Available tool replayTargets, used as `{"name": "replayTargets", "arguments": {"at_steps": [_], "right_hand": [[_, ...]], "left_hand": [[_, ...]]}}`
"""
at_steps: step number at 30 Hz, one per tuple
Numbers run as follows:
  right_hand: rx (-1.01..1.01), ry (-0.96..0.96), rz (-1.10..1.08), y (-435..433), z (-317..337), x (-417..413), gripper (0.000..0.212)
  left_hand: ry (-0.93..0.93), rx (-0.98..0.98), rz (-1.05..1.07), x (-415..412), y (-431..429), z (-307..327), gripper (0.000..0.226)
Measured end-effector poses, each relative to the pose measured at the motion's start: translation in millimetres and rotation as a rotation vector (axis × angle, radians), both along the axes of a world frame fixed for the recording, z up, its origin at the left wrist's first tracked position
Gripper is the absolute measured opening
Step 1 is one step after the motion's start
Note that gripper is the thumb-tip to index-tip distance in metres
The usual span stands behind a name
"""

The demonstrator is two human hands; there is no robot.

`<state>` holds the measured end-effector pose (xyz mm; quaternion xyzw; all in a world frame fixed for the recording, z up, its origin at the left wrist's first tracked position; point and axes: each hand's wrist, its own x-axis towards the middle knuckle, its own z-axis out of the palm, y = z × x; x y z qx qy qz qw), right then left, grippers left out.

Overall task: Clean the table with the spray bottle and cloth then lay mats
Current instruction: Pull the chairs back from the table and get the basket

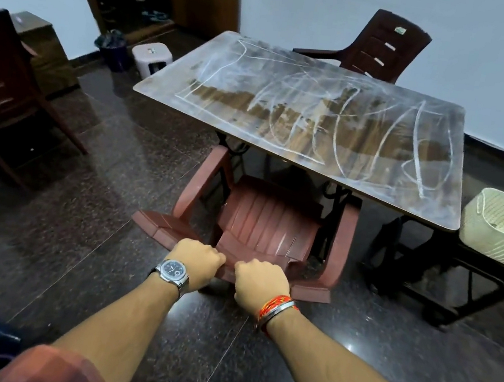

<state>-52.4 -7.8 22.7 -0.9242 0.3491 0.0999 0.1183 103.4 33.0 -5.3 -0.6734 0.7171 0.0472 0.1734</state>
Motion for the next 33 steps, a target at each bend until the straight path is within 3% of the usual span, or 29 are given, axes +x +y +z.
{"name": "replayTargets", "arguments": {"at_steps": [16,33], "right_hand": [[-0.074,0.038,-0.166,-34.3,-10.3,119.3,0.026],[-0.100,0.087,-0.185,-103.4,-17.0,138.7,0.027]], "left_hand": [[-0.006,-0.033,-0.178,120.3,-55.4,1.1,0.021],[0.056,-0.054,-0.217,142.0,-120.5,-0.9,0.019]]}}
